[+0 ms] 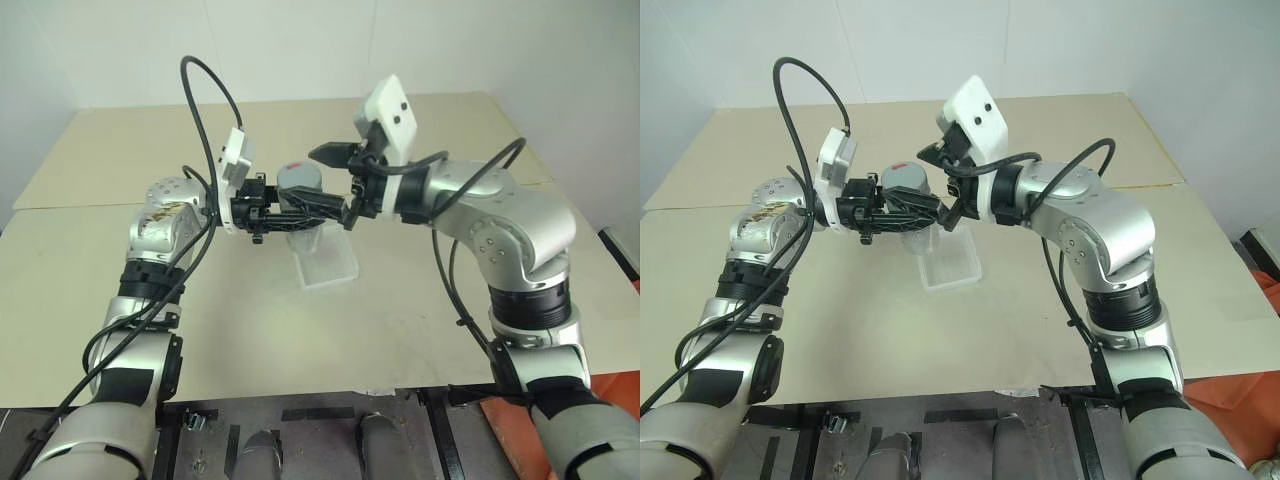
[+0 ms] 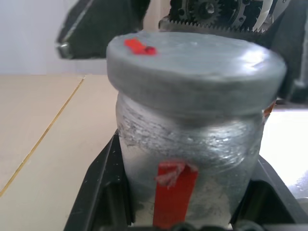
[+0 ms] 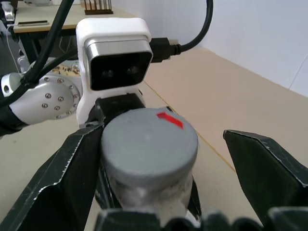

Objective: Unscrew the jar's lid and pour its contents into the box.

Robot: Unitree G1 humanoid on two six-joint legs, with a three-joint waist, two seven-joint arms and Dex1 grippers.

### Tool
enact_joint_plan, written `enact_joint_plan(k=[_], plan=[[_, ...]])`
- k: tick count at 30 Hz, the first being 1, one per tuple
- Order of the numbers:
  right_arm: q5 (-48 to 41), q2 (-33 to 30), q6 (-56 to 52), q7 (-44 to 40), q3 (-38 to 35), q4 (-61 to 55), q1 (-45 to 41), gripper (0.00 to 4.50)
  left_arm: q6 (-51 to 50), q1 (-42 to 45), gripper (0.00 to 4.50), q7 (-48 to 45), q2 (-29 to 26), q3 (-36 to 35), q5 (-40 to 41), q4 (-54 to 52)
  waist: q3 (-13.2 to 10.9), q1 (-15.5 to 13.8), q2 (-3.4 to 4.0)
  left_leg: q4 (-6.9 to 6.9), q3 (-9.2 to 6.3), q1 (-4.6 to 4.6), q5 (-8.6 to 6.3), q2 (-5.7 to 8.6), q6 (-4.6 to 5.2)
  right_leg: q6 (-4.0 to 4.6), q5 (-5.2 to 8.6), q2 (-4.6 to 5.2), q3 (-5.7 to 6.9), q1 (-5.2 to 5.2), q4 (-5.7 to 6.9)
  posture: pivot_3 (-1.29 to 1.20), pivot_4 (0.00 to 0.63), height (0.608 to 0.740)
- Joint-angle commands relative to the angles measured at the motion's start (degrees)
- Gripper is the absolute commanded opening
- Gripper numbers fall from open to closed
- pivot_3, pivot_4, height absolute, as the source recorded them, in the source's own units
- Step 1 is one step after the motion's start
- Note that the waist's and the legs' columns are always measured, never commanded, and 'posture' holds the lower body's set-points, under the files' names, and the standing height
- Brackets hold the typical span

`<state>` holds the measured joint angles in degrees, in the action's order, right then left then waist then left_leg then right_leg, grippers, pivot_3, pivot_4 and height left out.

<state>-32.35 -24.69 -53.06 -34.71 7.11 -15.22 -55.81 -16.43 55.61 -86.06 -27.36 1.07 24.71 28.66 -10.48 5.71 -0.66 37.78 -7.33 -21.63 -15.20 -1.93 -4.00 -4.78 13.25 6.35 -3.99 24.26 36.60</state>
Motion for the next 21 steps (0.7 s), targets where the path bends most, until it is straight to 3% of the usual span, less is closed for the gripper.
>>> enact_joint_plan(k=[1, 21], plan=[[0.70, -2.59, 0.47, 0.88, -4.26, -1.00, 0.65, 4.48, 0.50, 0.38, 1.93, -0.86, -1.27, -1.48, 1.17, -2.66, 0.00, 0.02, 0.00, 0.00, 0.00, 0.00, 0.00, 0.00, 0.00, 0.00, 0.00, 0.00, 0.00, 0.00, 0.01, 0.00, 0.150, 0.740], [-4.19, -9.27, -1.06, -2.40, -7.32, -7.23, 5.96, 4.48, 0.12, -0.11, 1.93, -1.01, -1.50, -1.30, 1.07, -3.28, 0.00, -0.11, -0.01, 0.00, 0.00, -0.04, 0.00, 0.00, 0.01, 0.00, 0.00, 0.00, 0.00, 0.00, -0.04, 0.00, 0.150, 0.740]])
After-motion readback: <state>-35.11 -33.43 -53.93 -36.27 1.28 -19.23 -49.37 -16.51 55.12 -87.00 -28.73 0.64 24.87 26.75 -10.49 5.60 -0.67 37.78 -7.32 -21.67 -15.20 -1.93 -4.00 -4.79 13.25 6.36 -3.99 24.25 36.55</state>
